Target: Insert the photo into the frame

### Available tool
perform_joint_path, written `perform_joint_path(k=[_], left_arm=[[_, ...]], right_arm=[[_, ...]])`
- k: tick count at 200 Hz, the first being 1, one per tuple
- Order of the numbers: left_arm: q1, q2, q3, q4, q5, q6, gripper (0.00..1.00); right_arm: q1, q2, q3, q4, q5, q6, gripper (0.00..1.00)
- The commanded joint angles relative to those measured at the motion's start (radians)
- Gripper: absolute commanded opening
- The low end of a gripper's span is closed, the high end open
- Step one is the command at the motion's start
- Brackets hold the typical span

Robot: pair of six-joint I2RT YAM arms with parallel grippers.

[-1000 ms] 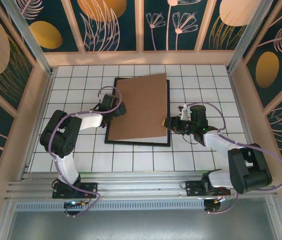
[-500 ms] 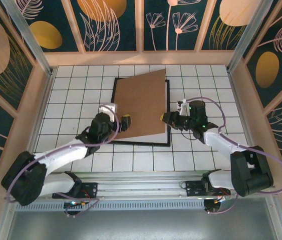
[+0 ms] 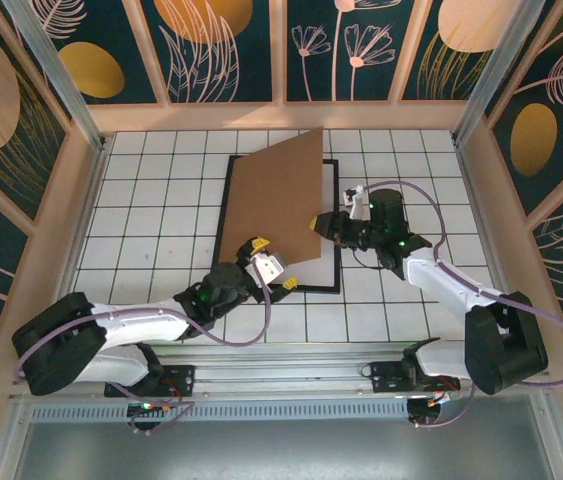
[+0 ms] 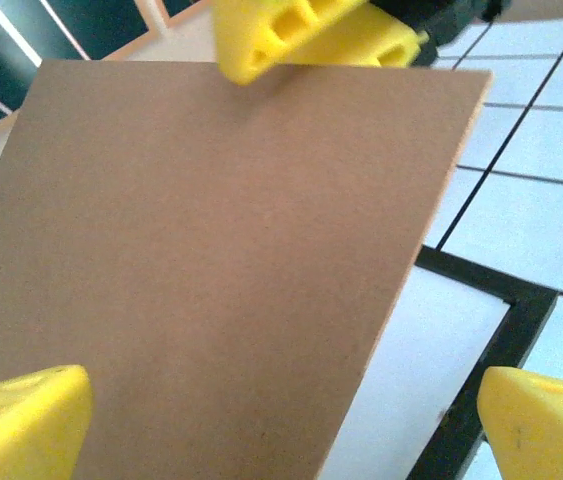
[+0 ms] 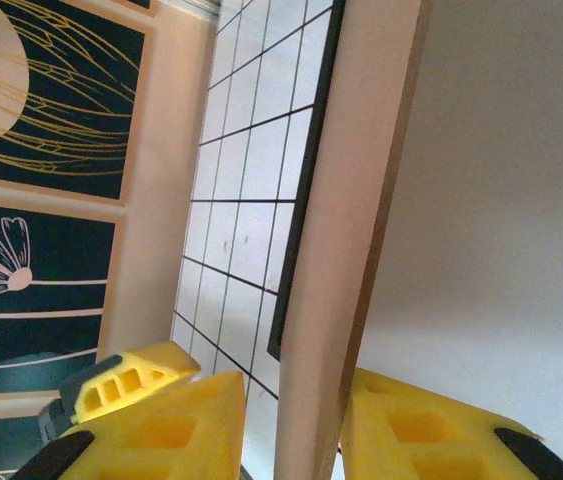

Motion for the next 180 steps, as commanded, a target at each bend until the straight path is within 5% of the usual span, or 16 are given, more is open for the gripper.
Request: perform_joint_path(k=[1,69,180], left_arm=[[-0.019,0.072,0.053,0.073,-0.045,0.117,0.96],[-0.061,0.171,0.099,0.157,-0.306,0.133,0.85],[-0.063,0.166,0.063,0.169,-0.337,-0.044,0.61]], right_arm=[[0.021,-0.005,0.049,0.008,0.016,0.014,0.31],[0.047,0.020,0.096,-0.028,0.021,0.001,0.31],[0.040,0.047,0.131,-0.099,0.039,-0.062,0.33]])
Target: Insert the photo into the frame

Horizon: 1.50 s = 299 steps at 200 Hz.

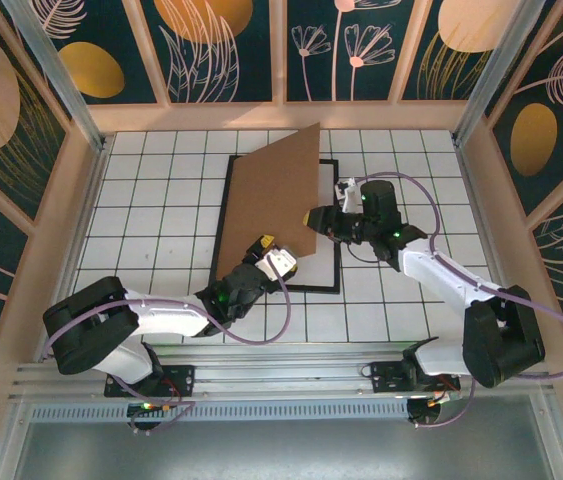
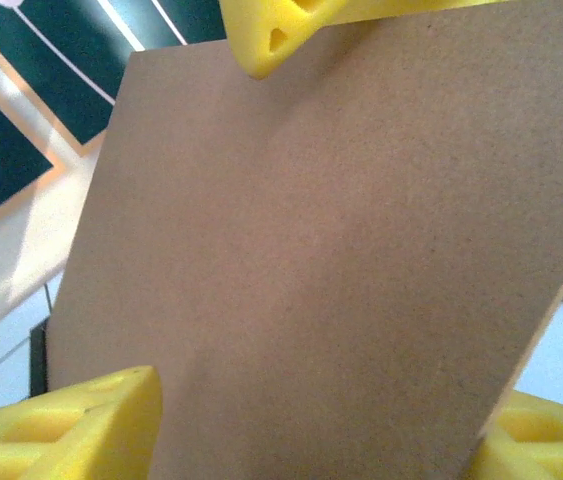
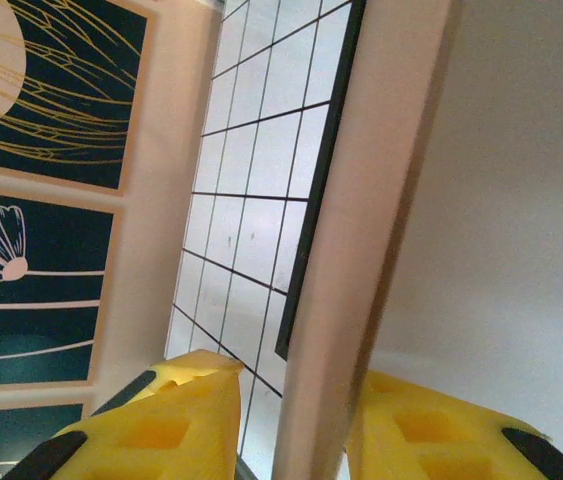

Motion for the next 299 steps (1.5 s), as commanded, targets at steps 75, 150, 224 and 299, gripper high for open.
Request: perform_joint_path(k=[75,150,224,299], left_arm=[[-0.001,0.020,-0.020,0.048,-0.051,-0.153,0.48],[0.000,0.042,-0.031,0.090,-0.091,-0.210,0.43],[0.000,0.043,-0.039,0.105,-0.100,-0.244,0.41],[0.000,0.043,-0.042,0.106,-0.104,-0.244,0.41]], right_arm=[[-0.022,-0.019,0.039,-0.082,0.045,-0.070,0.37],[-0.137,-0.126,0.004,-0.378,0.375,-0.186,0.58],[-0.048,0.098,-0.076,-0.199,0.339,-0.126,0.59],[-0.002,0.275,-0.020,-0.135,0.373,-0.126,0.56]])
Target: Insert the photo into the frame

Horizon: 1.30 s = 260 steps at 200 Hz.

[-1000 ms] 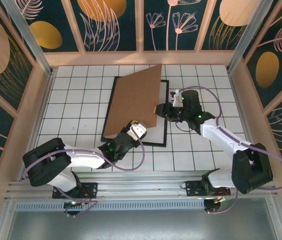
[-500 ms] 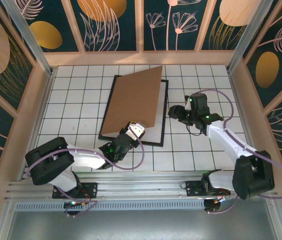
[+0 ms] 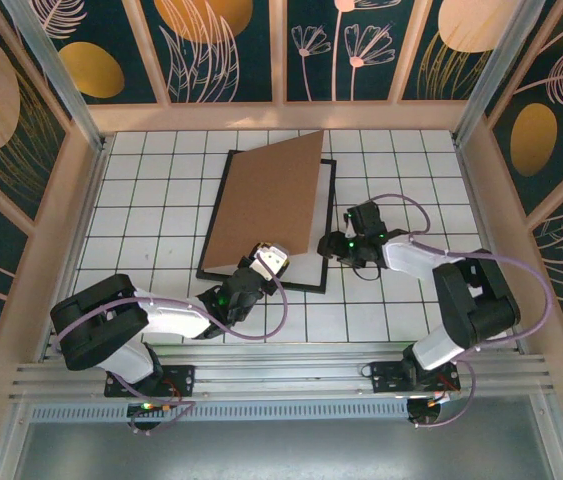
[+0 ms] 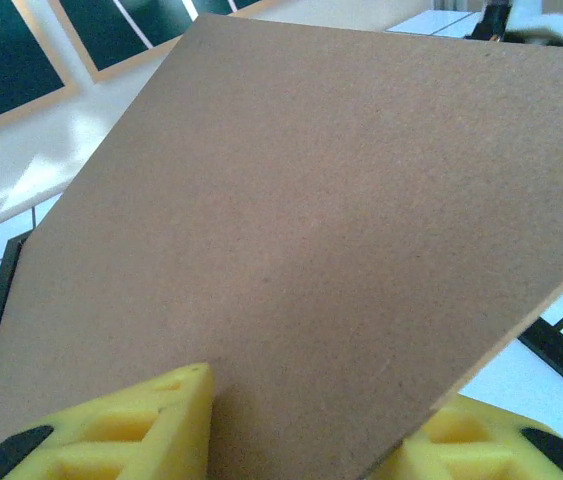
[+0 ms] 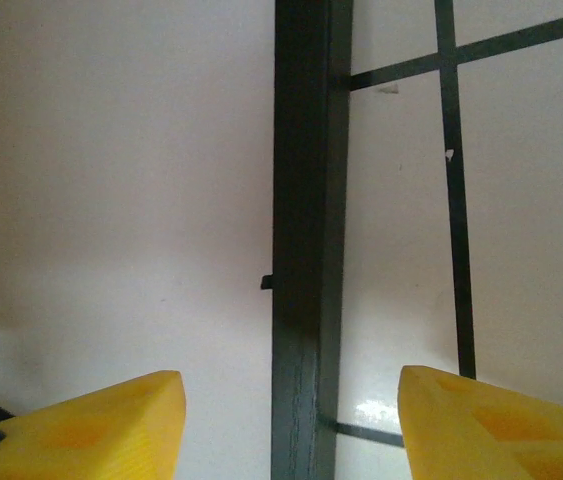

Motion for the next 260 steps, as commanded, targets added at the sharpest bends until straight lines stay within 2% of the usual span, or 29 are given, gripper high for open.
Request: perform_joint_path(k=[1,112,260], left_arm=[[0.000,0.000,-0.010,0.061,-0.037,-0.044,0.41],[0.000,-0.001,-0.014,0.057,-0.037,-0.045,0.42],[0.001,0.011,-0.013,0.054,-0.041,-0.042,0.42]], right_arm=[[0.012,0.039,0.039,0.040,0.032,0.004,0.56],[0.034,0.153,0.119,0.030,0.099,-0.032,0.35],[0.046,0.161,0.139,-0.020,0.138,-0.066,0.25]])
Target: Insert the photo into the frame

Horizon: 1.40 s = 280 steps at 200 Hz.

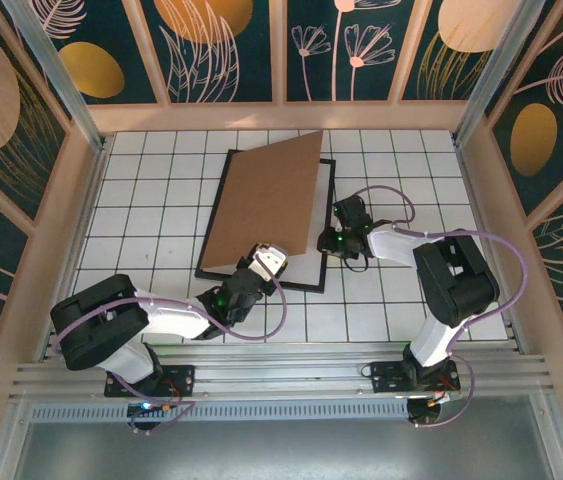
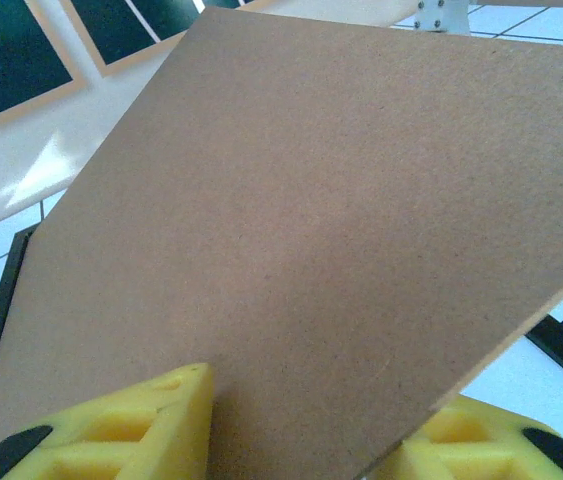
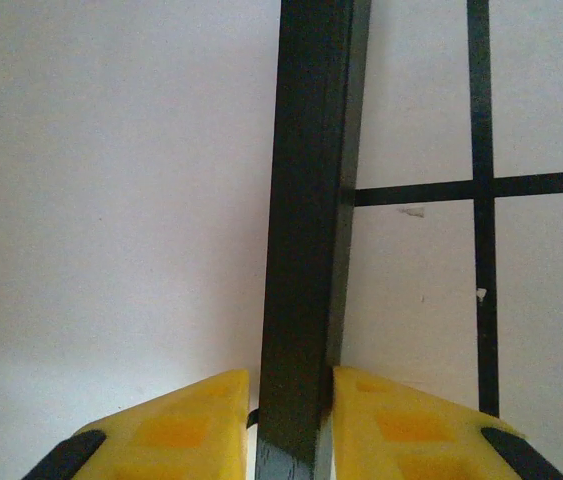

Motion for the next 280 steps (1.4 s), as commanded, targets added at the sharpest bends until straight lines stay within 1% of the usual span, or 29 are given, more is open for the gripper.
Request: perform_joint_path(k=[1,38,68,126,152,160,192,209,236,280], left_arm=[[0.000,0.009,-0.002,0.048,-0.026,-0.041,0.42],[-0.001,0.011,-0.003,0.049,-0.027,-0.041,0.42],[-0.001,0.014,-0.002,0.049,-0.031,-0.040,0.43],[0.000,0.023,-0.001,0.050,-0.033,-0.042,0.43],[0.000,0.027,0.001,0.050,-0.033,-0.042,0.43],[-0.001,0.029,0.001,0.049,-0.033,-0.041,0.43],[0.000,0.039,0.004,0.046,-0.031,-0.040,0.43],[0.000,0.040,0.004,0.043,-0.030,-0.040,0.44],[0.000,0.050,0.009,0.033,-0.025,-0.046,0.45],[0.000,0.076,0.007,0.027,-0.004,-0.074,0.49]], right_arm=[[0.008,0.017,0.023,-0.022,0.026,-0.014,0.25],[0.004,0.016,0.020,-0.023,0.012,-0.013,0.22],[-0.007,0.014,0.012,-0.010,-0.023,-0.012,0.20],[-0.056,0.011,-0.027,0.052,-0.163,-0.003,0.17],[-0.072,0.010,-0.038,0.069,-0.203,0.000,0.17],[-0.073,0.009,-0.035,0.064,-0.200,-0.003,0.19],[-0.080,-0.006,-0.017,0.050,-0.197,-0.005,0.37],[-0.090,-0.028,-0.005,0.033,-0.195,-0.011,0.43],[-0.122,-0.086,-0.001,-0.004,-0.183,-0.027,0.46],[-0.203,-0.181,-0.006,-0.066,-0.144,-0.071,0.46]])
